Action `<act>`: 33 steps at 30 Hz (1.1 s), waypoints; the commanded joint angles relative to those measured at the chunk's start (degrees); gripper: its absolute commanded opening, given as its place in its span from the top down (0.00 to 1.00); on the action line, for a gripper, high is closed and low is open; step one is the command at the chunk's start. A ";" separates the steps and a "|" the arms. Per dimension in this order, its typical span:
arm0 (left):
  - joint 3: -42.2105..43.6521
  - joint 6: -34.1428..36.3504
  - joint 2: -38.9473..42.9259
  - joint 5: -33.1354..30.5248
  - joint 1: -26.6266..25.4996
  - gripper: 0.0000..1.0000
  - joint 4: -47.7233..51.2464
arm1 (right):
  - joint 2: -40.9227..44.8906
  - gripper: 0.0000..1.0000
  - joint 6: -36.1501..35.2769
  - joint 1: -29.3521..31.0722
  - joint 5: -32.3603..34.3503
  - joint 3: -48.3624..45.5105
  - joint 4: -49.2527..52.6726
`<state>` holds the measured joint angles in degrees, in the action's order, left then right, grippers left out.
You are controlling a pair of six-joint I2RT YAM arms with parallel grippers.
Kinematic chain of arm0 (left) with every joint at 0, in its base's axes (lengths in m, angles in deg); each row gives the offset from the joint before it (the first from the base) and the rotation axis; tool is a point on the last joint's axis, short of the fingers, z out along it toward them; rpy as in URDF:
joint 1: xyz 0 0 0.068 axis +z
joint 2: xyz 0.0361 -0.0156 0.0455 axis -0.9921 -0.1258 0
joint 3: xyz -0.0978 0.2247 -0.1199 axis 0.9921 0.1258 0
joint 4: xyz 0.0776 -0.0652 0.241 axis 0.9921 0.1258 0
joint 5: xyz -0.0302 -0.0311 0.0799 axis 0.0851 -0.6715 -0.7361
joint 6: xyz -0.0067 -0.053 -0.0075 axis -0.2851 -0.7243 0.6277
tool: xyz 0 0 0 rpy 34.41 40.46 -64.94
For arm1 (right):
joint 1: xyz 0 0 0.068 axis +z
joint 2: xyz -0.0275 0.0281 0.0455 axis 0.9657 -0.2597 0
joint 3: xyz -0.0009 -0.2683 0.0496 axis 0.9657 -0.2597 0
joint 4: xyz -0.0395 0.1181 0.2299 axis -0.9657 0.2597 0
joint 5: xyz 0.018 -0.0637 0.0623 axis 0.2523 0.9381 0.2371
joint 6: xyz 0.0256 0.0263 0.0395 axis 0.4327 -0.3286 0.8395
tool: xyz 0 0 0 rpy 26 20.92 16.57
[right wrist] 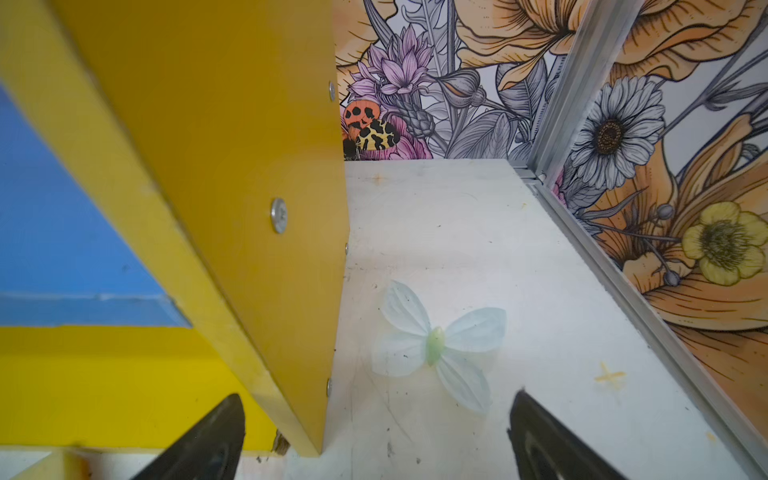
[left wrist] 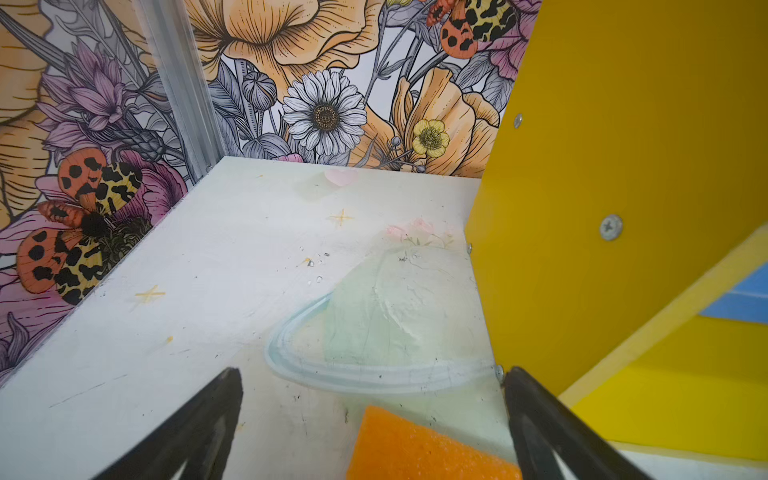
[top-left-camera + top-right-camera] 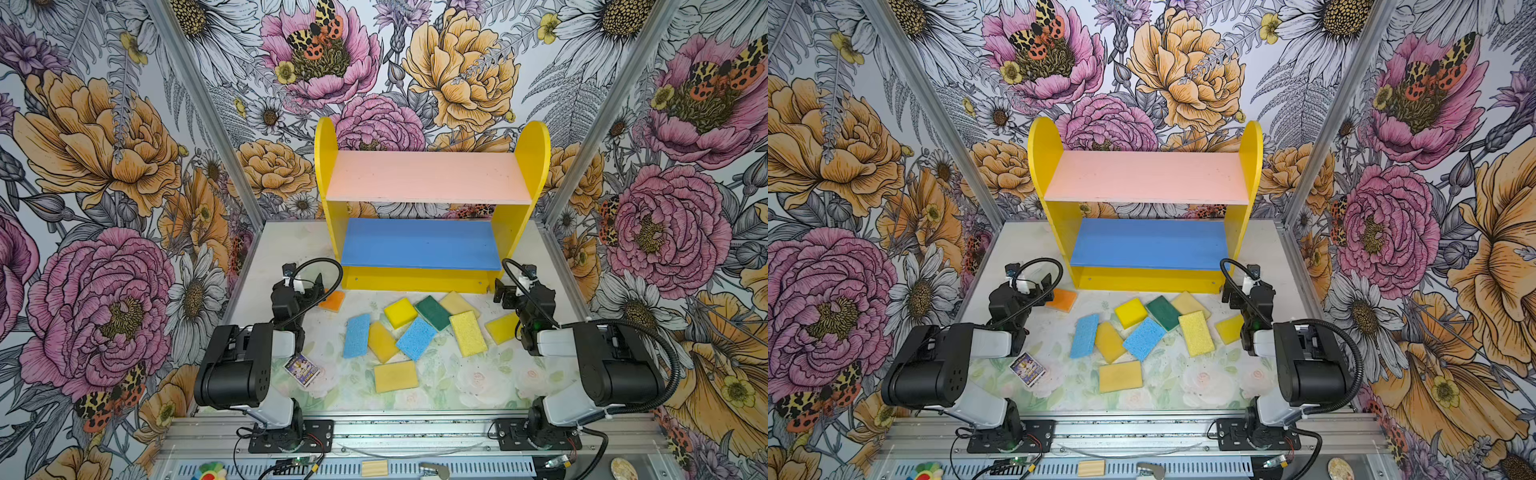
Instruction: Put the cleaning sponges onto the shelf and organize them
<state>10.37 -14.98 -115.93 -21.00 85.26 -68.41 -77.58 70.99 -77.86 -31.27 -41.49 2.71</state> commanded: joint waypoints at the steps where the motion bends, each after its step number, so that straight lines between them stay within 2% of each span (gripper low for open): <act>1: -0.19 0.69 0.16 1.00 0.04 0.01 -1.23 | 0.28 0.01 0.73 0.40 1.14 1.12 -0.96; 19: -0.17 0.69 0.16 1.01 0.04 0.01 -1.20 | 0.25 0.01 0.84 0.20 0.85 1.30 -0.87; 20: -0.18 0.68 0.16 1.01 0.07 0.01 -1.22 | 0.51 0.00 1.01 0.20 1.05 0.50 -1.87; 23: -0.19 0.69 0.16 1.02 0.07 0.01 -1.20 | 0.03 0.01 0.86 0.82 4.18 -8.29 -18.77; 25: -0.19 0.69 0.20 1.01 0.10 0.01 -1.24 | -0.34 0.01 1.68 0.73 6.36 -10.17 -23.01; 26: -0.21 0.69 0.16 1.02 0.07 0.01 -1.27 | -0.58 0.01 1.66 0.79 5.58 -9.42 -22.33; 32: -0.19 0.68 0.16 1.00 0.08 0.01 -1.25 | 0.33 0.01 0.43 0.72 1.71 1.38 -0.69; 33: -0.18 0.69 0.16 0.99 0.05 0.01 -1.22 | 0.15 0.00 0.47 0.65 1.63 1.29 -0.87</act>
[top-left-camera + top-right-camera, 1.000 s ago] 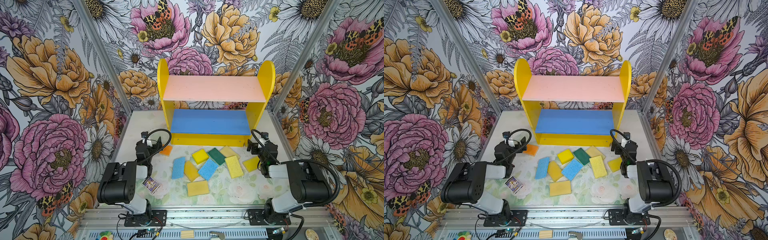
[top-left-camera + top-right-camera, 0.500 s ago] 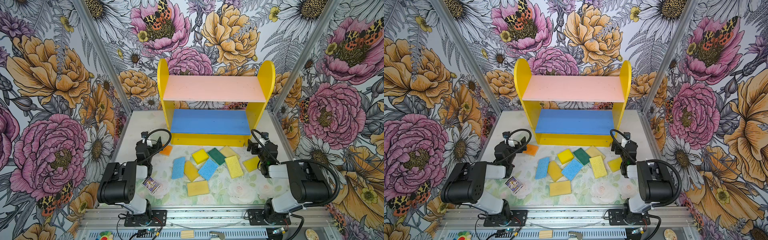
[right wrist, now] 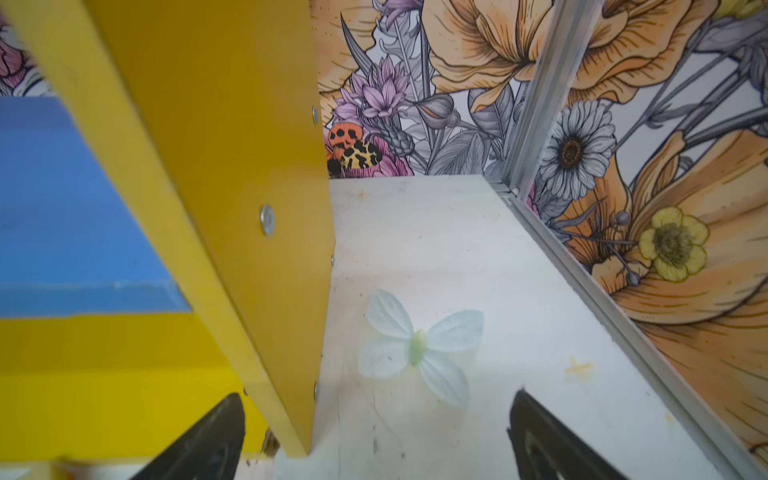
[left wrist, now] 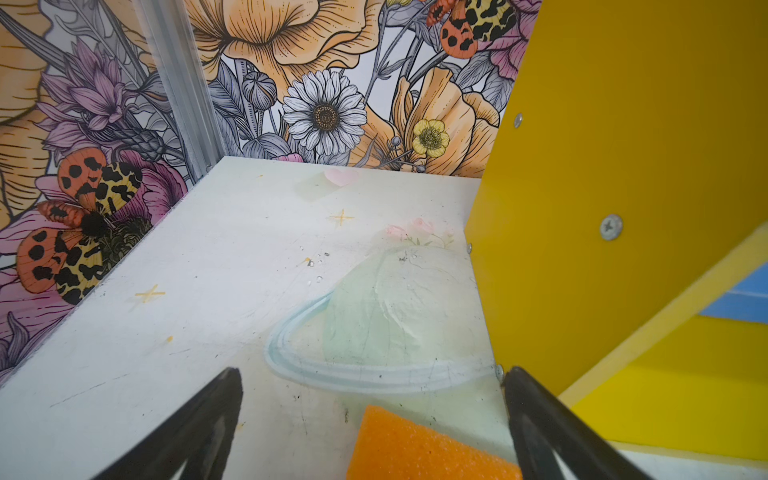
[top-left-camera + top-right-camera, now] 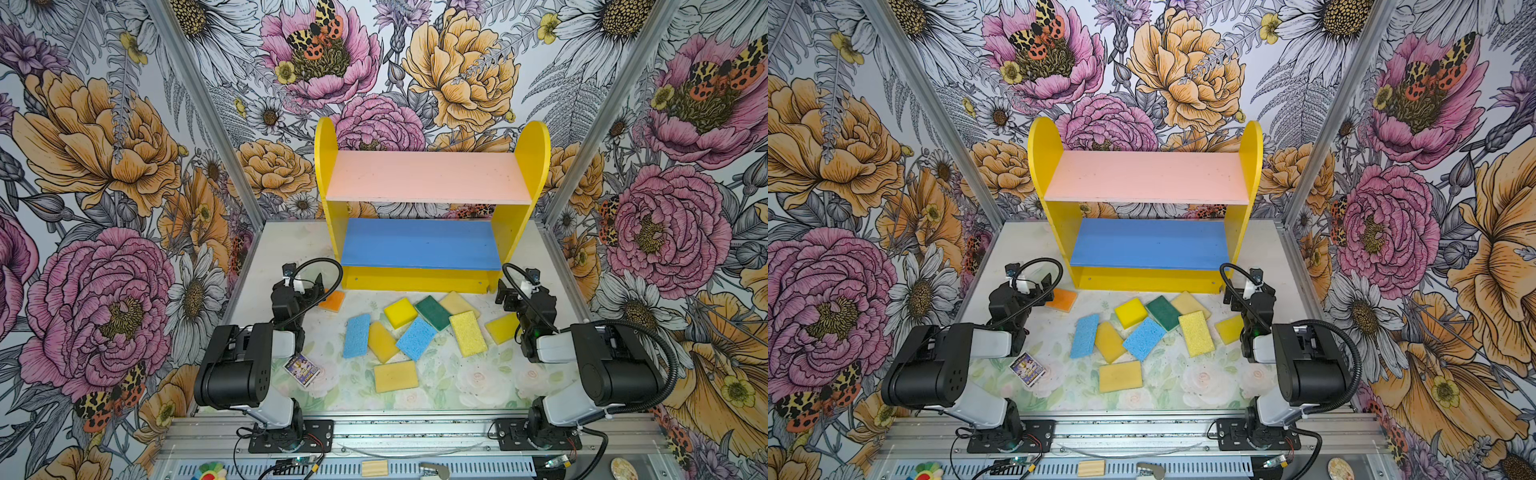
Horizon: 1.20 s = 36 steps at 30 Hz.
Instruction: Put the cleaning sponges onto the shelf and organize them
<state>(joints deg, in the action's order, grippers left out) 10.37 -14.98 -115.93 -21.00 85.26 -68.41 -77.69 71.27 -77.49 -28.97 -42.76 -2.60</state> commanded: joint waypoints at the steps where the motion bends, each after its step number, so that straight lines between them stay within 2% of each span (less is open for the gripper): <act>1: -0.17 0.69 0.16 0.98 0.07 0.01 -1.23 | 0.55 0.00 0.45 0.26 0.06 2.38 4.51; 19: -0.22 0.69 0.16 1.00 0.13 0.01 -1.22 | 0.53 0.01 0.86 0.17 0.47 2.22 3.87; 22: 1.17 -1.87 0.46 -4.49 0.47 0.01 -3.75 | 4.24 0.01 2.31 0.33 5.55 -1.16 0.87; 24: 2.01 -2.66 1.43 -7.18 0.36 0.01 -4.27 | 10.06 0.01 3.32 0.68 10.49 -1.73 5.29; 25: 1.87 -2.36 3.05 -9.03 -0.26 0.01 -2.46 | 13.03 0.01 3.86 0.74 11.60 -0.99 9.43; 27: -0.62 -1.95 8.98 -14.63 -1.89 0.01 8.12 | 20.26 0.01 9.00 0.37 13.92 2.87 22.34; 28: -3.47 -2.79 12.46 -17.97 -2.57 0.01 16.95 | 23.63 0.00 12.06 -0.15 13.71 4.94 28.14; 30: -9.57 -6.13 16.92 -21.35 -2.83 0.01 31.60 | 28.31 0.01 15.35 -0.44 12.12 7.14 33.17; 33: -14.18 -10.19 21.86 -21.81 -3.27 0.01 44.19 | 33.64 0.00 19.21 -0.44 10.21 10.55 40.88; 36: -16.00 -15.23 27.39 -17.81 -3.44 0.01 52.64 | 36.01 0.00 21.53 -0.39 4.69 15.91 51.78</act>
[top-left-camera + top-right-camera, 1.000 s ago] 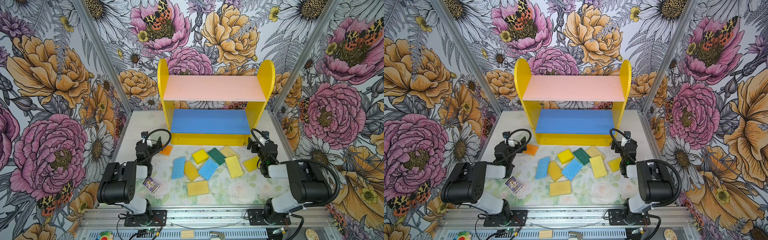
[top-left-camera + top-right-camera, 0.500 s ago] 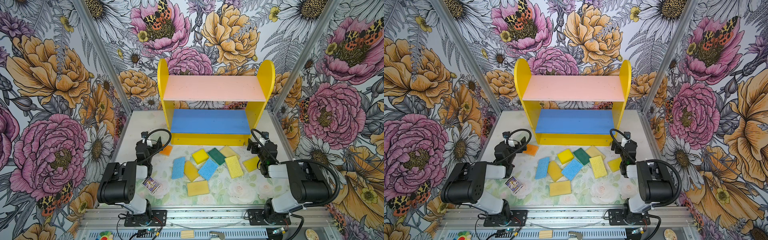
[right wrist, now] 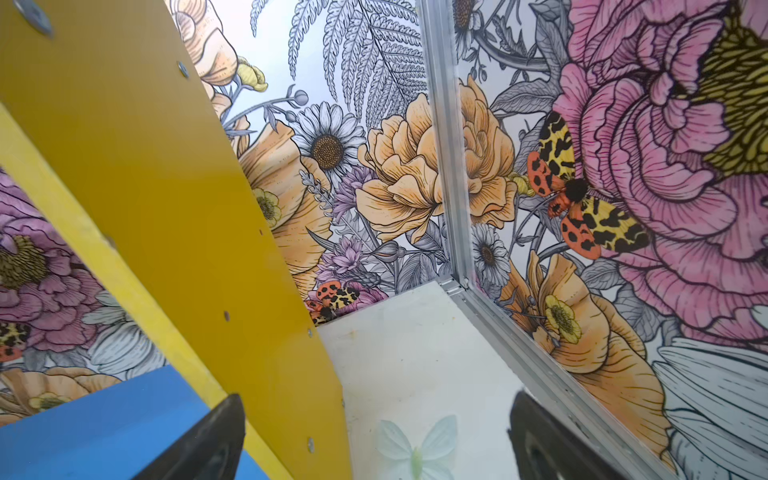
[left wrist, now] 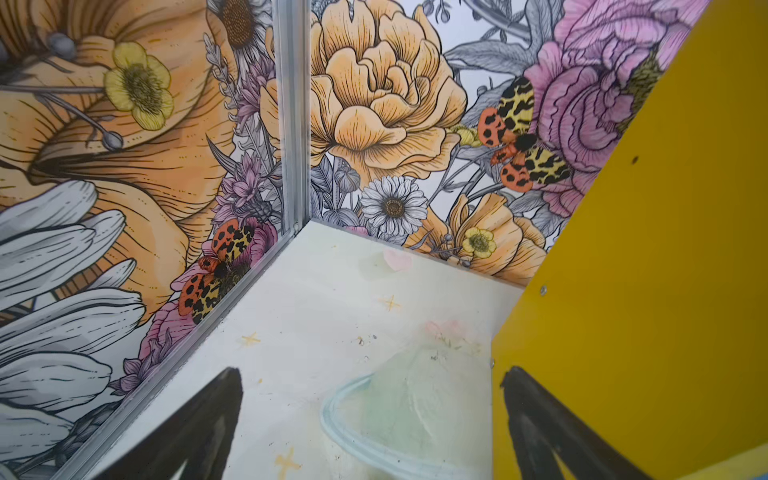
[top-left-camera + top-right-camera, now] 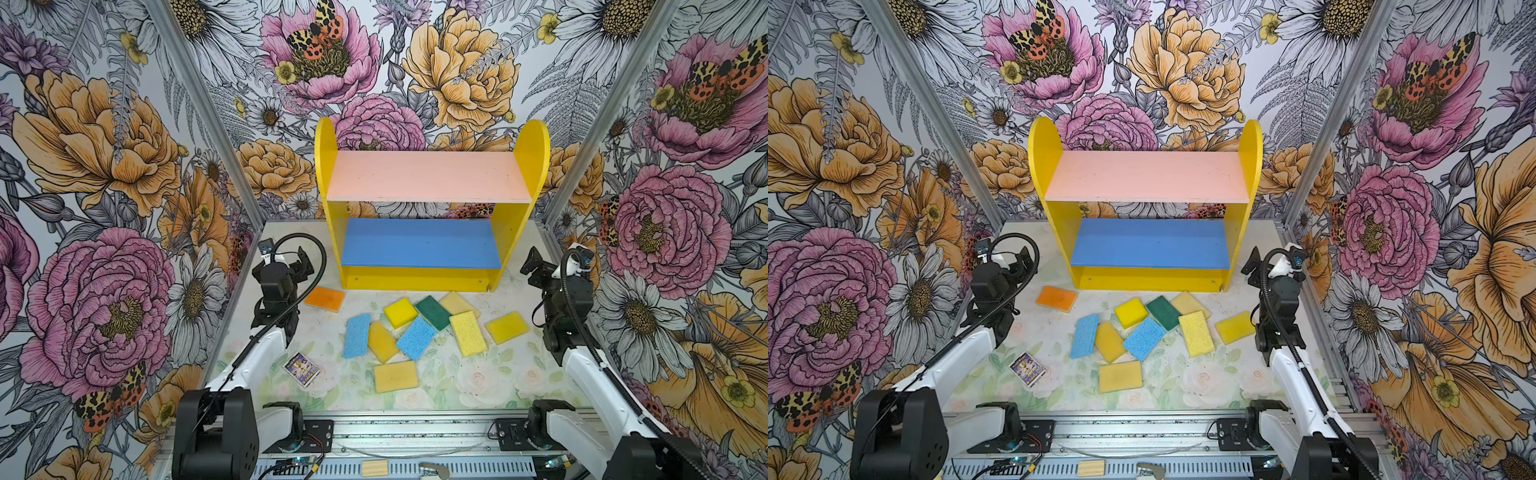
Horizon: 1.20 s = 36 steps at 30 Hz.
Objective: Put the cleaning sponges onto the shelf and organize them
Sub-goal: 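Reach the right gripper toward the blue sponge while the left arm rises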
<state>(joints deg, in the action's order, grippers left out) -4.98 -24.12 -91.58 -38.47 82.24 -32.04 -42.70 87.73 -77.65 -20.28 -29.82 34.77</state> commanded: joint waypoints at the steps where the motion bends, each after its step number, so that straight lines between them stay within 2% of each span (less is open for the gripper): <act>1: -1.05 -7.85 5.03 1.60 -0.53 0.01 18.68 | 1.48 0.01 5.79 -0.15 -5.74 5.01 18.45; 3: -1.61 -11.88 8.78 4.09 -0.78 0.01 23.10 | 2.26 0.01 6.49 0.11 -9.14 8.15 25.50; 8: -1.60 -20.01 17.93 15.10 -2.83 0.01 31.18 | 8.64 0.01 9.66 0.84 -16.57 11.82 38.17; 11: -2.22 -23.87 20.02 21.08 -4.53 0.01 35.24 | 10.28 0.02 11.87 1.74 -20.79 13.44 45.76; 15: -1.81 -26.54 21.24 24.85 -8.95 0.01 38.12 | 9.82 0.05 13.35 4.46 -24.18 14.07 53.97; 19: -2.03 -27.52 19.75 25.26 -15.10 0.01 41.86 | 8.34 0.09 15.80 11.14 -27.33 11.23 56.50; 24: -0.39 -30.32 18.20 25.10 -22.24 0.01 45.39 | 2.66 0.13 18.66 24.23 -23.95 10.95 56.04; 26: 1.01 -32.05 17.97 22.97 -23.92 0.02 46.32 | -0.50 0.16 20.16 30.29 -21.14 12.46 54.43; 31: 3.96 -36.05 19.33 24.01 -21.03 0.07 46.59 | -9.95 0.22 24.02 42.82 -19.84 17.10 46.23; 36: 5.59 -35.86 19.76 28.07 -11.81 0.10 46.45 | -23.08 0.29 24.86 47.81 -24.39 22.63 36.39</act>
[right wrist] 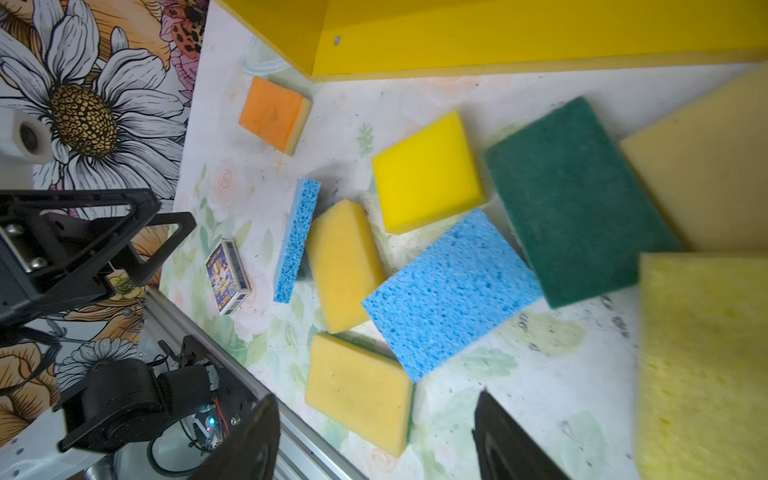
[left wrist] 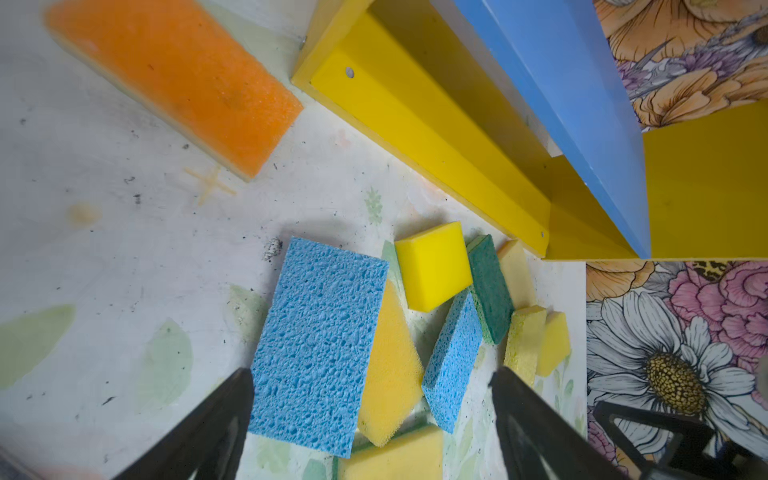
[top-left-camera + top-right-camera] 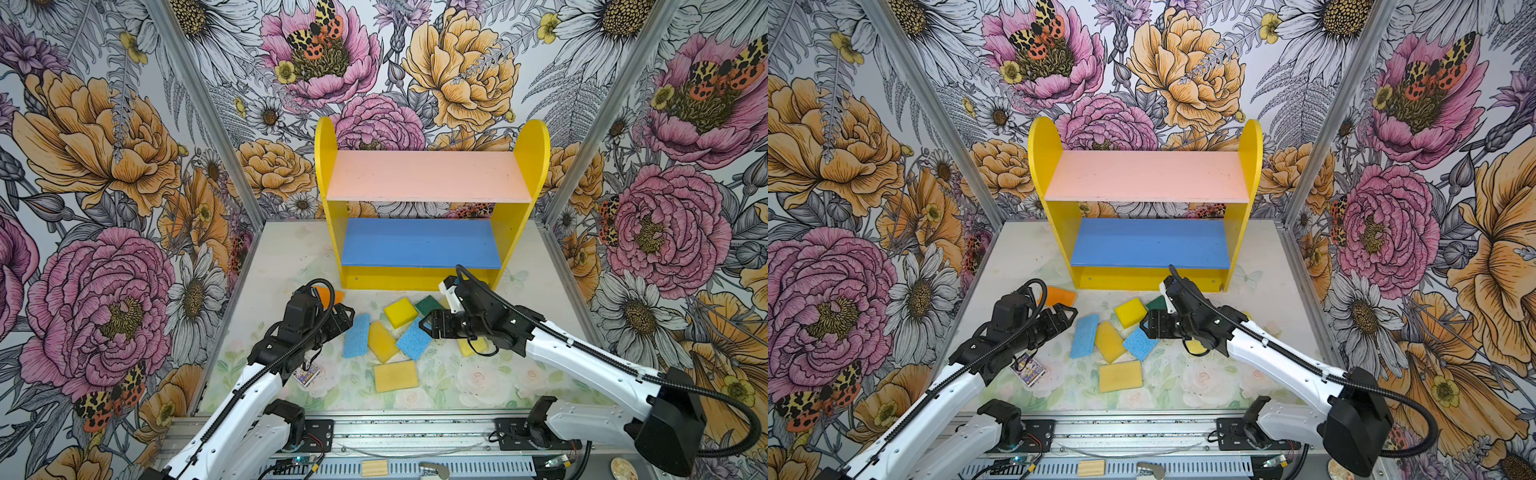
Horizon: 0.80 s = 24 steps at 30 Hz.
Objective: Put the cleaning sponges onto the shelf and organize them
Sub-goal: 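Reach the right gripper toward the blue sponge while the left arm rises, then close the right gripper on the blue cellulose sponge and lift it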
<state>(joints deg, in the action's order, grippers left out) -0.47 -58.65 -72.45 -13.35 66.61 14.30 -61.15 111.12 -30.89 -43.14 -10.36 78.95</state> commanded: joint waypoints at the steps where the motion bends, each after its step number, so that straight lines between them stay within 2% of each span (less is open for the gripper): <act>1: 1.74 -1.55 0.54 4.80 6.07 0.11 -0.27 | -7.36 0.30 1.44 3.00 -2.46 4.83 -8.79; 4: 3.39 -1.95 0.36 9.42 11.64 0.12 -1.93 | -13.94 0.33 2.01 4.99 -4.13 8.13 -12.65; 7: 4.23 -1.78 0.86 11.06 14.22 0.12 -2.20 | -19.67 0.35 3.33 6.04 -5.91 10.24 -16.25; 15: 6.18 -0.73 1.67 15.38 17.73 0.12 -2.90 | -30.07 0.40 8.33 7.67 -9.37 12.25 -26.86; 24: 6.03 -0.73 2.29 16.62 18.05 0.12 -2.85 | -35.95 0.41 10.33 8.40 -9.13 14.05 -28.50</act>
<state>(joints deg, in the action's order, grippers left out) 4.90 -59.66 -71.21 1.64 84.10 13.18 -95.40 120.17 -23.07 -51.71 1.29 53.20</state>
